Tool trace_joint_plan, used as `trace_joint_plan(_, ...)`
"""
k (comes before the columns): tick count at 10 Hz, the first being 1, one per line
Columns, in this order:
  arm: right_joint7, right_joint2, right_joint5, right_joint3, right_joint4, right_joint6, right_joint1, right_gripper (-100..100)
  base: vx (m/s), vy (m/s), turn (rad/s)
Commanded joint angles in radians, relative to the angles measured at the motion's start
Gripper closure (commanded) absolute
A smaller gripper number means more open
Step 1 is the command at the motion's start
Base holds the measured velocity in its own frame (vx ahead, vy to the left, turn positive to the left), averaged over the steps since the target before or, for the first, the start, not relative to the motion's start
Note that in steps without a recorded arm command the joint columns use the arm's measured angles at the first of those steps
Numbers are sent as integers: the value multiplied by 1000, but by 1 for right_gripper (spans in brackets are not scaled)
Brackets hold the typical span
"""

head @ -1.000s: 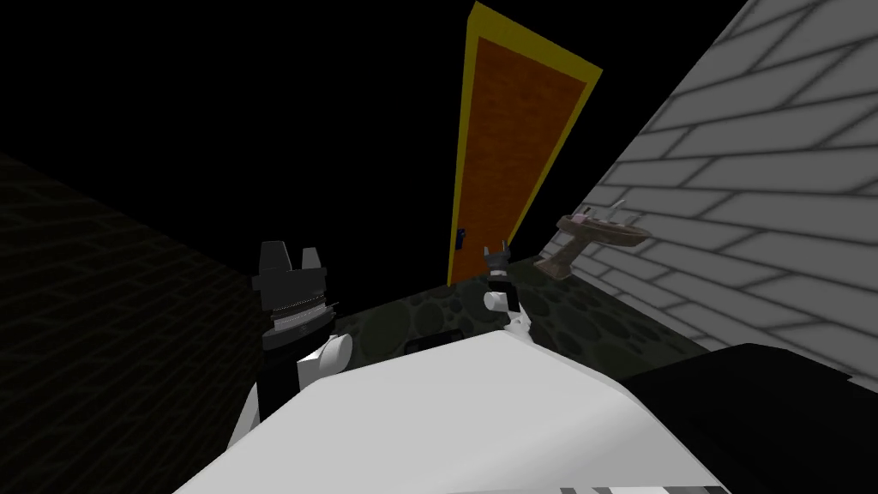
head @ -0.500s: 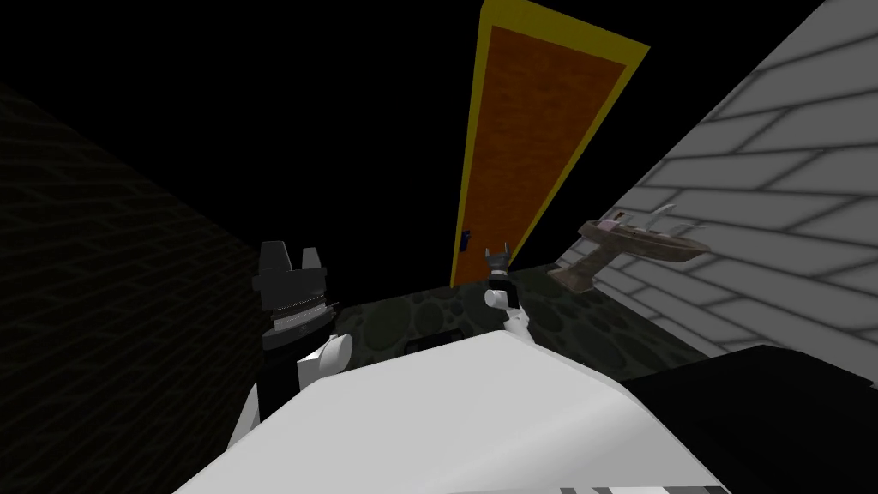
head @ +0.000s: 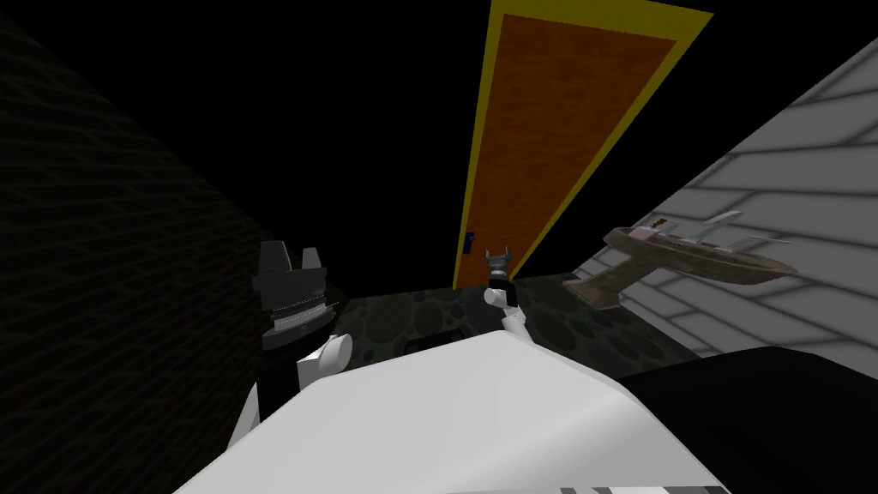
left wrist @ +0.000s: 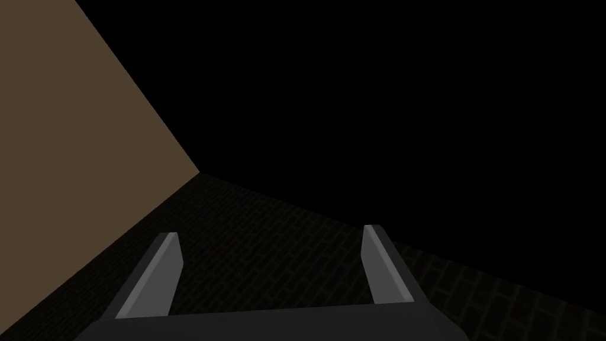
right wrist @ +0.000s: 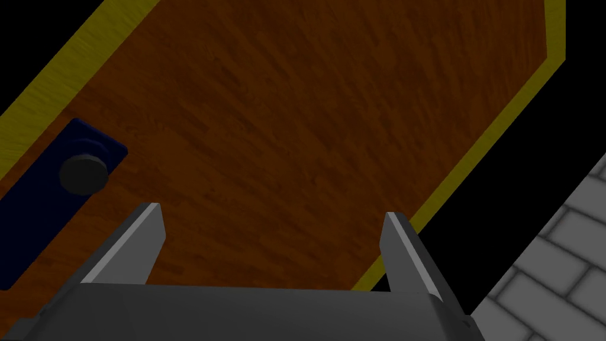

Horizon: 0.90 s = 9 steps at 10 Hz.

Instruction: Pull the door open

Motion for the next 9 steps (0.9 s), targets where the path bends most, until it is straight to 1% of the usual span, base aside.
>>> trace_joint_plan(1, -23, -5, -34, -9, 28, 2, -12, -100, -16, -128, 203)
trace_joint_plan(7, -98, -16, -149, -36, 140, 0, -65, -100, -23, -125, 220)
trace_joint_plan(9, -121, -19, -186, -45, 176, 0, -82, -100, -34, -100, 183)
